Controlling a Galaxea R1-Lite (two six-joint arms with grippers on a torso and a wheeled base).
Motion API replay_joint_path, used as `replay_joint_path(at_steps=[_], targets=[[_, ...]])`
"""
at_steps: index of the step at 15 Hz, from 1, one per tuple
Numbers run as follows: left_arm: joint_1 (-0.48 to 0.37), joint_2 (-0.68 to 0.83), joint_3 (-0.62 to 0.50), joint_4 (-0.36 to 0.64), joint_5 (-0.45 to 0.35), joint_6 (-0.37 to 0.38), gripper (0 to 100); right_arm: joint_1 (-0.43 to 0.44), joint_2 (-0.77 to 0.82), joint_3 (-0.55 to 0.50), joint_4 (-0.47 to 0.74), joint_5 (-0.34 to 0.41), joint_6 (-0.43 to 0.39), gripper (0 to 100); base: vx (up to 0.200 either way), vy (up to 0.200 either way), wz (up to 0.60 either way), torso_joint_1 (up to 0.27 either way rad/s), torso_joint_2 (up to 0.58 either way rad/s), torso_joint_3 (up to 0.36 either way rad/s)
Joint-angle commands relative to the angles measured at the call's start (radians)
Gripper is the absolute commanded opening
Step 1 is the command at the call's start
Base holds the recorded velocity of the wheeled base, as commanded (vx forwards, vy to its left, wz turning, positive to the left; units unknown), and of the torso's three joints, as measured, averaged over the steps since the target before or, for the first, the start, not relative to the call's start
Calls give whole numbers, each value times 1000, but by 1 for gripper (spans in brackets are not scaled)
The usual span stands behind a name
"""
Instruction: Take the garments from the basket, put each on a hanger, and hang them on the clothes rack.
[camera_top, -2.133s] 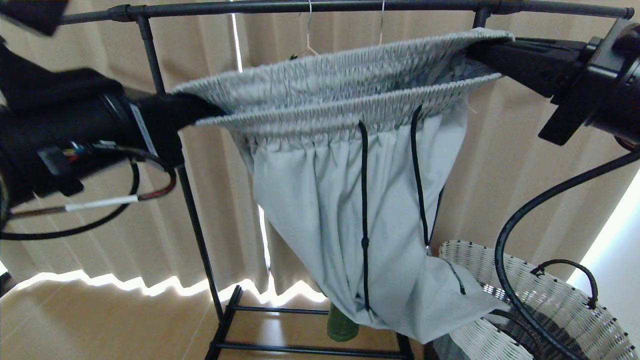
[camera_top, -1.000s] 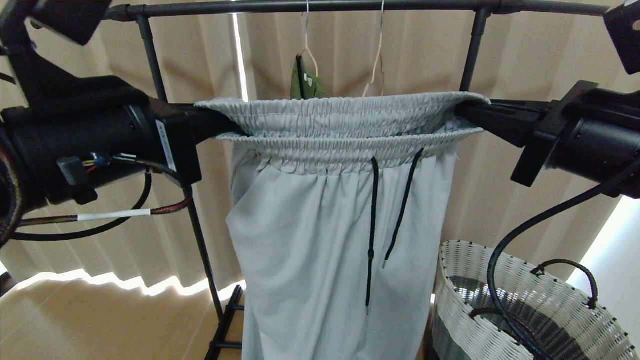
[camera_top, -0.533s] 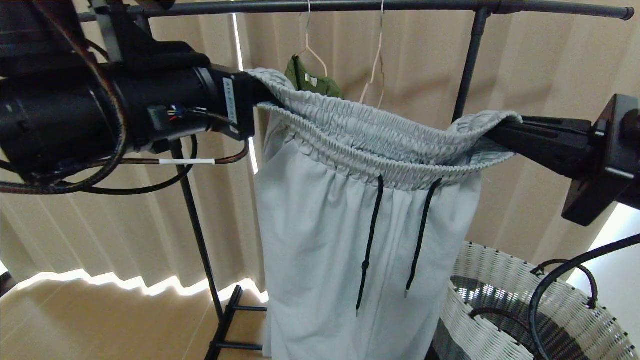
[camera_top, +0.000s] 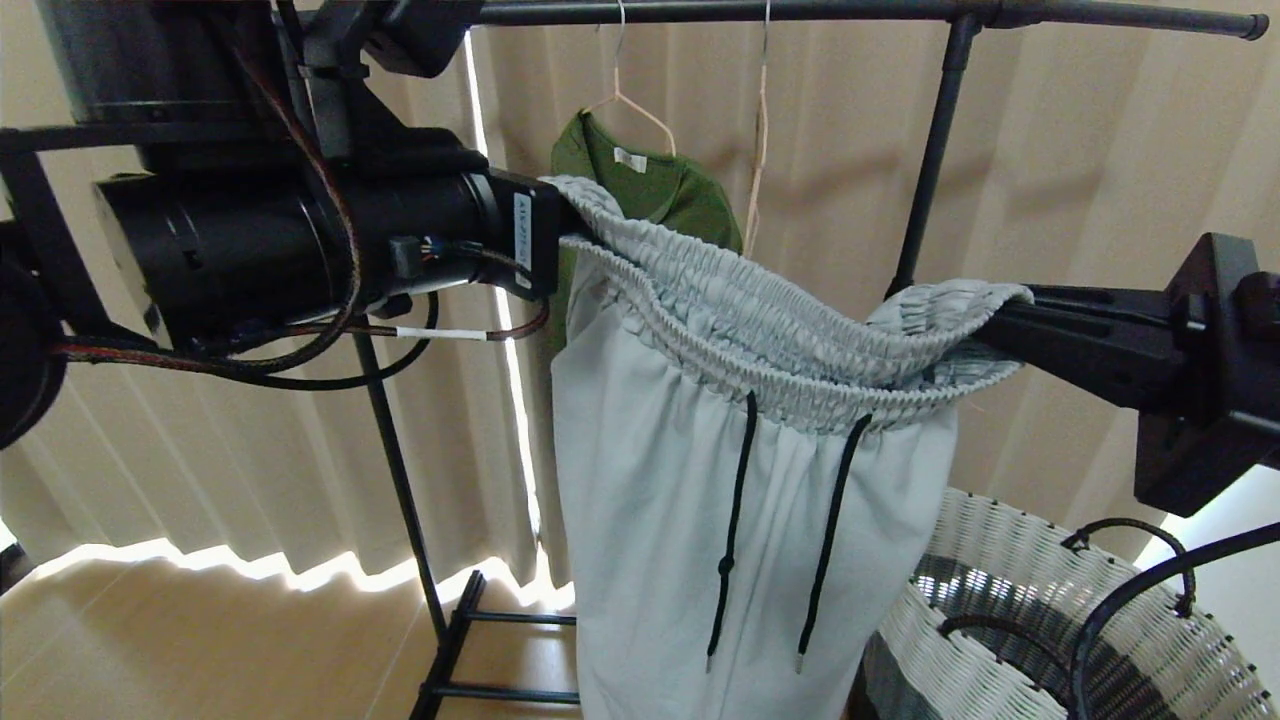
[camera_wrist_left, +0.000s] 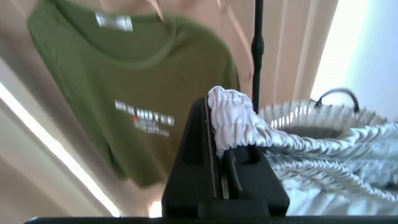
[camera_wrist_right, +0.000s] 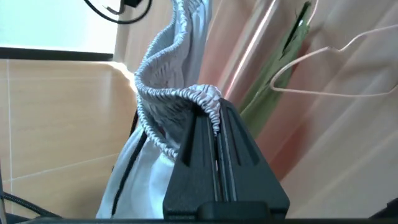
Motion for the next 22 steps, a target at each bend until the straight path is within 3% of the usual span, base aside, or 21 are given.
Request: replay_joint_path(at_steps=[1, 4, 6, 9, 12, 16, 19, 21, 22], targets=[[-2, -85, -7, 96, -9, 0, 0, -85, 73, -25, -13, -18, 0, 0, 0, 0, 0, 0, 0, 0], [-8, -198, 1, 229, -20, 0, 0, -100, 168, -84, -100, -29, 3, 0, 0, 0, 0, 0, 0, 0], [-20, -292, 4, 340, -155, -1, 0, -100, 236, -110, -206, -42, 6, 0, 0, 0, 0, 0, 0, 0], [-61, -367, 42, 418, -267, 0, 0, -98, 277, -119, -275, -39, 9, 0, 0, 0, 0, 0, 0, 0], [-124, -376, 122, 372, -265, 2, 0, -95, 283, -120, -279, -39, 8, 0, 0, 0, 0, 0, 0, 0], [-104, -358, 157, 289, -244, 20, 0, -97, 220, -85, -258, -65, 3, 0, 0, 0, 0, 0, 0, 0], [-8, -287, 179, 182, -87, 177, 0, -97, 130, -88, -158, -75, 3, 0, 0, 0, 0, 0, 0, 0], [1, -267, 226, 70, -40, 197, 0, -97, 89, -79, -111, -82, 3, 0, 0, 0, 0, 0, 0, 0], [1, -260, 246, 59, -28, 203, 0, -98, 84, -68, -111, -85, 5, 0, 0, 0, 0, 0, 0, 0]])
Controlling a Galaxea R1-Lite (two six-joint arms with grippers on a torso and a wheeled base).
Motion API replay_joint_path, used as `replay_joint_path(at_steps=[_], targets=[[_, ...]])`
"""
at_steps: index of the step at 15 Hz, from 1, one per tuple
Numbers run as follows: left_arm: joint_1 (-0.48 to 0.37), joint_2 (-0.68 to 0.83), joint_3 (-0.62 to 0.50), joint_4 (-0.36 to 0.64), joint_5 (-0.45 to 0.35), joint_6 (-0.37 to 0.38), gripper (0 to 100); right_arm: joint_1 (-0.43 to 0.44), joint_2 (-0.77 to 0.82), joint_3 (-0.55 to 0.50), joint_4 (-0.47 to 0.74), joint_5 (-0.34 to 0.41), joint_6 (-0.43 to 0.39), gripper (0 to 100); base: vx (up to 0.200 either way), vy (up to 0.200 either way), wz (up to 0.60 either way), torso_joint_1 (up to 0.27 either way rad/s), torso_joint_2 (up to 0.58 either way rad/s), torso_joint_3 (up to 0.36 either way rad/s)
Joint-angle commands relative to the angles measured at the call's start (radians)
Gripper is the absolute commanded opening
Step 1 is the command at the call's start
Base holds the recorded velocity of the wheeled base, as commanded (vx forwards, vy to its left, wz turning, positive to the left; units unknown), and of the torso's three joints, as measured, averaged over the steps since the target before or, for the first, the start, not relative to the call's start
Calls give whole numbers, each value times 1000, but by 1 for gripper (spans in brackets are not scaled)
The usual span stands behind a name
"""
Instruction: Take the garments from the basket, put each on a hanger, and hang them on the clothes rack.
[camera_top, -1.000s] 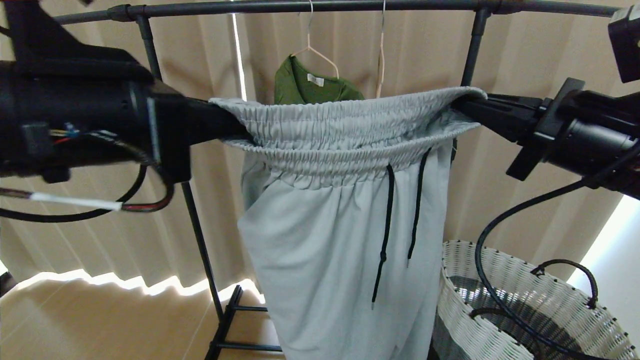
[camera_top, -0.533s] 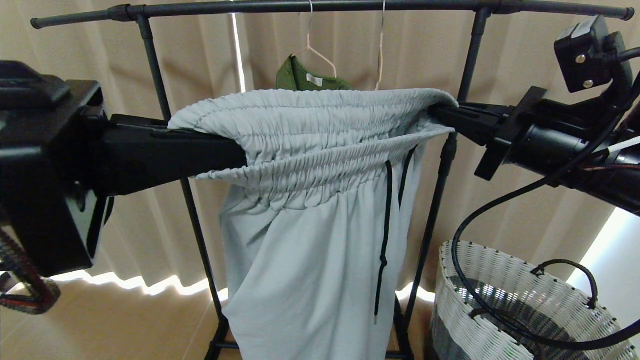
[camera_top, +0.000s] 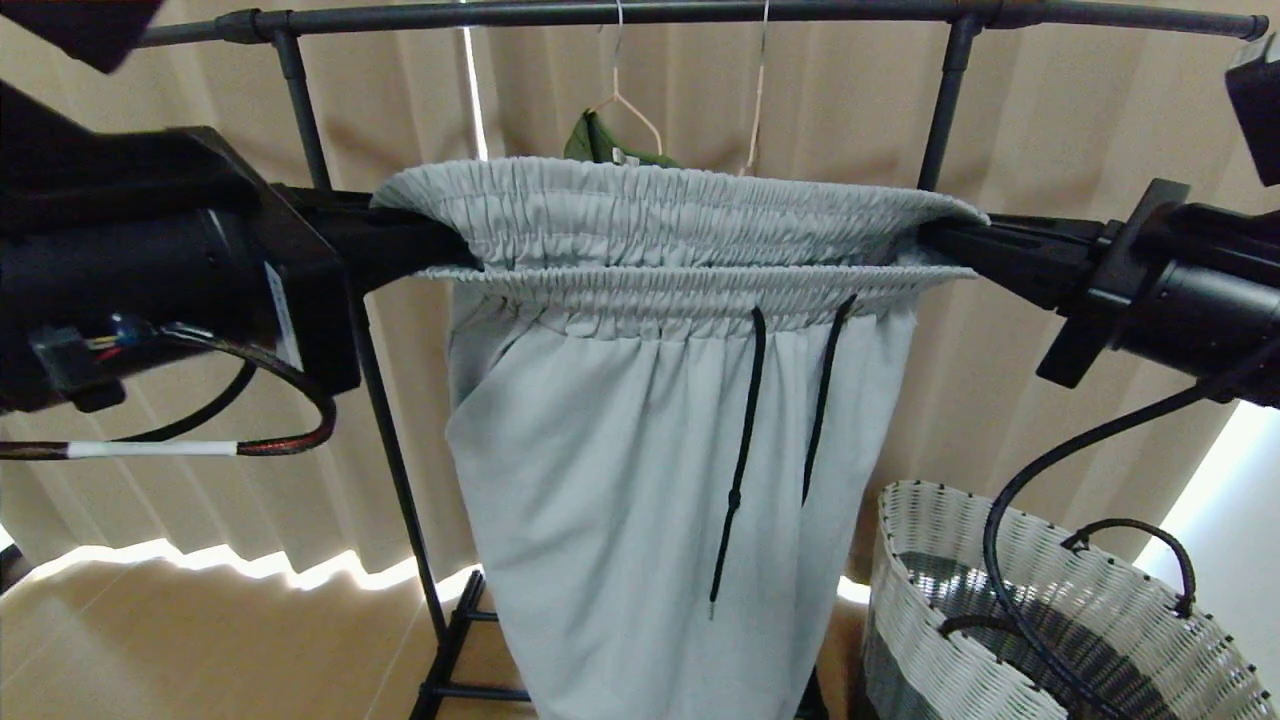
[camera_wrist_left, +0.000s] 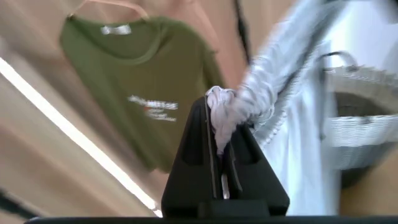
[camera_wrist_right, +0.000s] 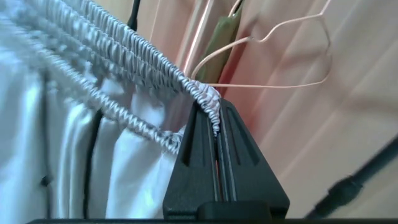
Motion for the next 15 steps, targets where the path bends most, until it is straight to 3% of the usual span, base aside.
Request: replay_joint_path(at_steps=[1, 4, 6, 15], targets=[[1, 40, 57, -10, 22, 6, 0, -1, -44, 25, -4, -7, 0, 0, 0, 0, 0, 0, 0, 0], [-16, 43, 67, -62, 32, 0, 0, -1, -42, 21, -7, -8, -1, 0, 0, 0, 0, 0, 0, 0], [-15, 42, 31, -64, 66, -2, 0, -1, -42, 22, -1, -10, -1, 0, 0, 0, 0, 0, 0, 0], [-15, 43, 29, -64, 66, 0, 0, -1, -37, 27, 3, -24, -1, 0, 0, 0, 0, 0, 0, 0]])
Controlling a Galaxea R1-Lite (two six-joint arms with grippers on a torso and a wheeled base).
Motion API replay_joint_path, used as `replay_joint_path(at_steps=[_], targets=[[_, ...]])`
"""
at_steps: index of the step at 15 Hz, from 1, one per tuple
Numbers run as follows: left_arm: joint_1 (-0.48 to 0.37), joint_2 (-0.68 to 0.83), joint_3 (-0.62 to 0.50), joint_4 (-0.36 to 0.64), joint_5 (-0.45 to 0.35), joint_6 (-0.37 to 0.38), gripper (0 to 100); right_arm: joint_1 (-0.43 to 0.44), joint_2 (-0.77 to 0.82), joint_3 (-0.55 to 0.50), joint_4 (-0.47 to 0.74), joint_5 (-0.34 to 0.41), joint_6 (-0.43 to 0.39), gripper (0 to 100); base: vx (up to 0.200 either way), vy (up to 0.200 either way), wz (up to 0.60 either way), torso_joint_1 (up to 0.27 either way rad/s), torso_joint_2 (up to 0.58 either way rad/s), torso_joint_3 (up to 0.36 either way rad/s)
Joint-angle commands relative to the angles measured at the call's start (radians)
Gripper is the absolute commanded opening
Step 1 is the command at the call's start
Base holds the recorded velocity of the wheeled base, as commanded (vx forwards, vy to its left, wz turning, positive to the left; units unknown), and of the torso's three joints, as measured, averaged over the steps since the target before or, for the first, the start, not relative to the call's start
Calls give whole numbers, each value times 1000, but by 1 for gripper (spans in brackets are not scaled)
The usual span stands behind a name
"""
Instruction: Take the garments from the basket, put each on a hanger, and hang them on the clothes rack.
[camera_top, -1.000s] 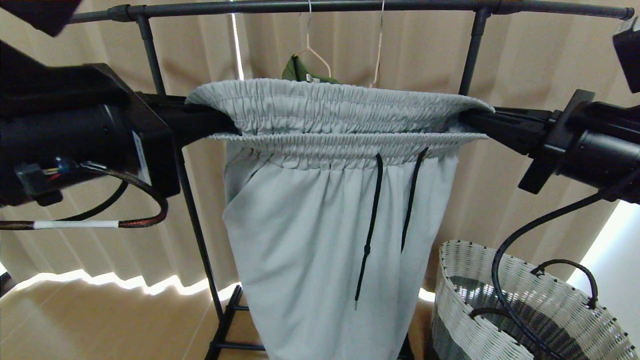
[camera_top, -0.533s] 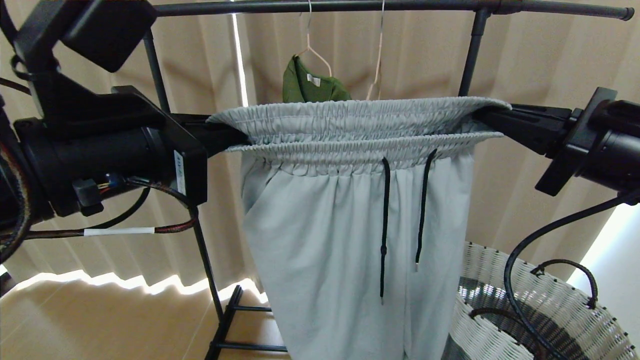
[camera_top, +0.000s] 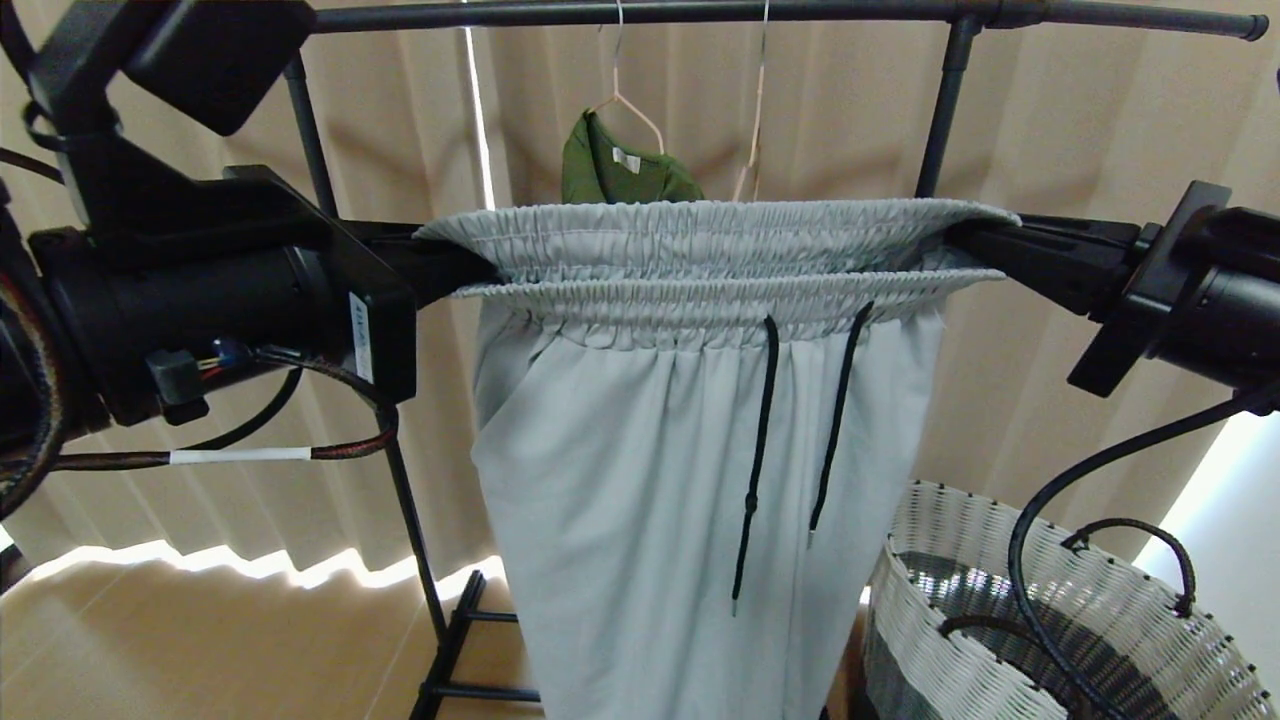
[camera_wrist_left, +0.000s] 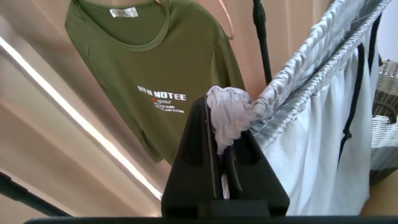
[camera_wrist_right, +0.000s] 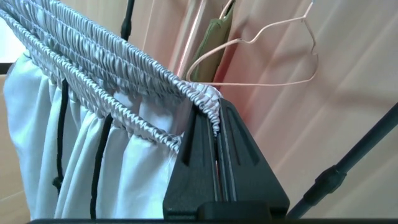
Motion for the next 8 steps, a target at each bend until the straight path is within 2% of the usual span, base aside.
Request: replay_joint_path(at_steps=[1, 2, 3, 8], targets=[[0, 0, -2, 0, 0, 1, 0, 0, 2, 0, -1, 1, -1, 0, 0, 0, 0, 0, 0, 0], [0, 0, -3, -2, 0, 1, 0, 0, 2, 2, -1, 1, -1, 0, 0, 0, 0, 0, 0, 0], [0, 2, -3, 0, 0, -1, 0, 0, 2, 6, -1, 2, -1, 100, 0, 0, 0, 0, 0, 0], [6, 9, 4, 0, 0, -1, 0, 0, -1, 69, -15, 2, 1, 100, 0, 0, 0, 0, 0, 0]])
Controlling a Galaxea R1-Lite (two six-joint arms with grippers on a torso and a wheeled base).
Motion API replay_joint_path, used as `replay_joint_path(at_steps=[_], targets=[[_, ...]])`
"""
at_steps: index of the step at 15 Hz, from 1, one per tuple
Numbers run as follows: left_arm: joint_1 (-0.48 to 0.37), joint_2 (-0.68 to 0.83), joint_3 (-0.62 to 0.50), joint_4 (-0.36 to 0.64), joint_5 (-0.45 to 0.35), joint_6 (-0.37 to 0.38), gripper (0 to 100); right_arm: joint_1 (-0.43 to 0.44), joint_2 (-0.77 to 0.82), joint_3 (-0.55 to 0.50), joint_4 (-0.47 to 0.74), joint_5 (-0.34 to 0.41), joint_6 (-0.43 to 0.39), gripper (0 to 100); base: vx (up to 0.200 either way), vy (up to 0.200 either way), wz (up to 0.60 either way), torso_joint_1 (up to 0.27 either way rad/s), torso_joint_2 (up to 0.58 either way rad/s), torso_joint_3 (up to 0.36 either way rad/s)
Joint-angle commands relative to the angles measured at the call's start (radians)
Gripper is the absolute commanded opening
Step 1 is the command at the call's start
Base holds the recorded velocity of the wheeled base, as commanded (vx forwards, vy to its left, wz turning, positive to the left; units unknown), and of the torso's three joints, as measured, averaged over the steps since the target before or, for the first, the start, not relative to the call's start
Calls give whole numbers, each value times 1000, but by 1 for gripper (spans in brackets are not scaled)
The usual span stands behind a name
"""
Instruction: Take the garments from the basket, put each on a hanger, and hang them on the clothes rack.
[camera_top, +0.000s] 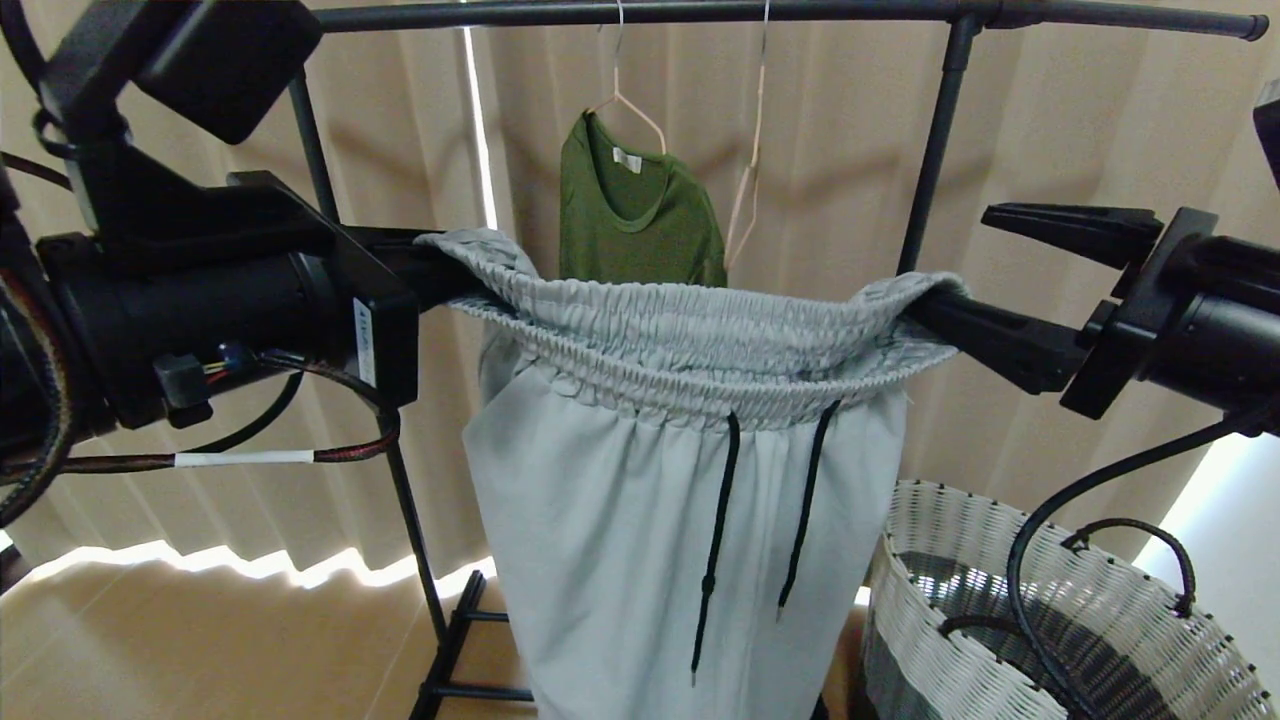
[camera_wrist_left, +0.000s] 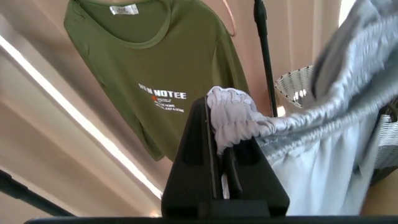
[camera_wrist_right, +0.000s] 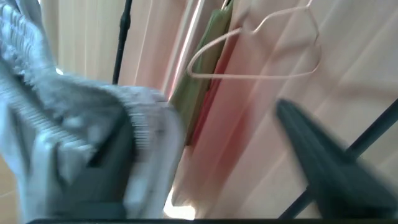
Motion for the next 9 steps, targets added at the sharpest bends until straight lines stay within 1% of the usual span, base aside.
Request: replay_joint_path(at_steps=[1, 3, 4, 6, 9], targets=[[24, 6, 0, -1, 10, 1, 0, 0, -14, 61, -3, 7, 2, 100, 0, 0, 0, 0, 0, 0], [92, 7, 11, -3, 42, 15, 0, 2, -44, 105, -3, 21, 5, 100, 0, 0, 0, 0, 0, 0], [147, 9, 28, -3, 47, 40, 0, 3, -51, 125, -5, 73, 9, 100, 0, 0, 0, 0, 0, 0], [199, 9, 60, -7, 47, 55, 0, 3, -74, 144, -5, 116, 9, 100, 0, 0, 0, 0, 0, 0], [205, 7, 114, -52, 47, 55, 0, 2, -119, 200, -3, 155, 7, 100, 0, 0, 0, 0, 0, 0]])
